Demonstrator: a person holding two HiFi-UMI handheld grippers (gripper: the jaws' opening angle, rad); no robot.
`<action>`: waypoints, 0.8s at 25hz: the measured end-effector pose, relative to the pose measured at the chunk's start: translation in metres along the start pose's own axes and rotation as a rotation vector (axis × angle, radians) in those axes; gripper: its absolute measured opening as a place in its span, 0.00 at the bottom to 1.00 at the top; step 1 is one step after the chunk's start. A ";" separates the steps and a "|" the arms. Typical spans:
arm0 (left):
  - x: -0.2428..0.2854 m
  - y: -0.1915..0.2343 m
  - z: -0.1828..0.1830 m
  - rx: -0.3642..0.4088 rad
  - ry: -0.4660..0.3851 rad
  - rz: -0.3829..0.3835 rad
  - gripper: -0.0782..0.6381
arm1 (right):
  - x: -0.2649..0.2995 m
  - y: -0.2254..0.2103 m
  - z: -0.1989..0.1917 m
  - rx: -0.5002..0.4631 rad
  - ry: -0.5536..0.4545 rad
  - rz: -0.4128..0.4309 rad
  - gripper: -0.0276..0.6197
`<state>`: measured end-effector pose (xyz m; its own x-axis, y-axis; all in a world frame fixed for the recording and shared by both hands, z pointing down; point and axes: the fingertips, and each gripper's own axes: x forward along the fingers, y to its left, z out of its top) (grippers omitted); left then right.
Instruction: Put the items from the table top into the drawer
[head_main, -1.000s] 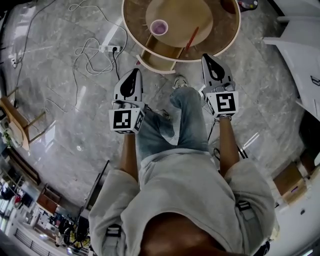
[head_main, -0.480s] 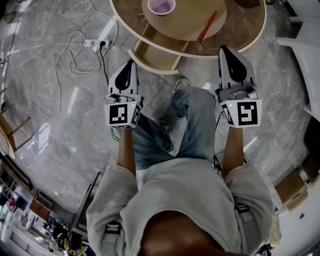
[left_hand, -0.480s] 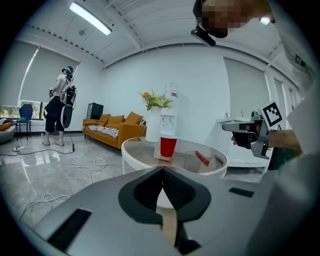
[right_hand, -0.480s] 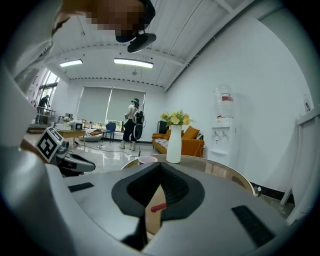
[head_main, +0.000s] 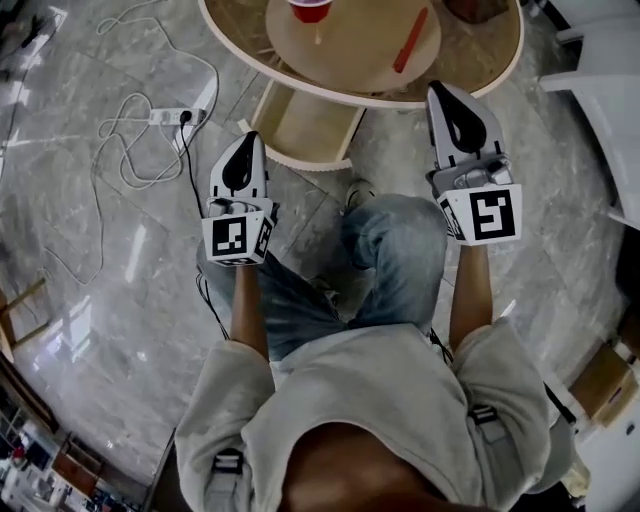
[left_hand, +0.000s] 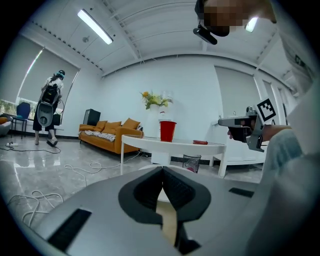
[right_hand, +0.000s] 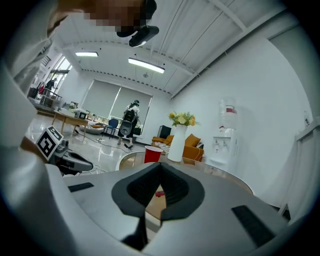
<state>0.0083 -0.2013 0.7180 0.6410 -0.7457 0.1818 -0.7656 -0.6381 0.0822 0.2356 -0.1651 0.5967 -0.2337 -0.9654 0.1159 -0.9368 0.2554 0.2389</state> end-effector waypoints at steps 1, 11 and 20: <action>-0.002 -0.001 -0.004 -0.001 -0.008 -0.005 0.13 | -0.002 0.002 -0.002 -0.008 0.008 0.004 0.08; -0.025 -0.011 -0.022 -0.032 -0.047 -0.044 0.13 | 0.006 -0.014 -0.015 -0.079 0.127 0.020 0.08; -0.018 -0.020 -0.017 -0.024 -0.054 -0.061 0.13 | 0.044 -0.049 -0.034 0.090 0.261 0.108 0.08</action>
<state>0.0111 -0.1725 0.7301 0.6881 -0.7153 0.1222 -0.7256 -0.6785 0.1146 0.2797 -0.2184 0.6229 -0.2697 -0.8836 0.3827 -0.9322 0.3393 0.1264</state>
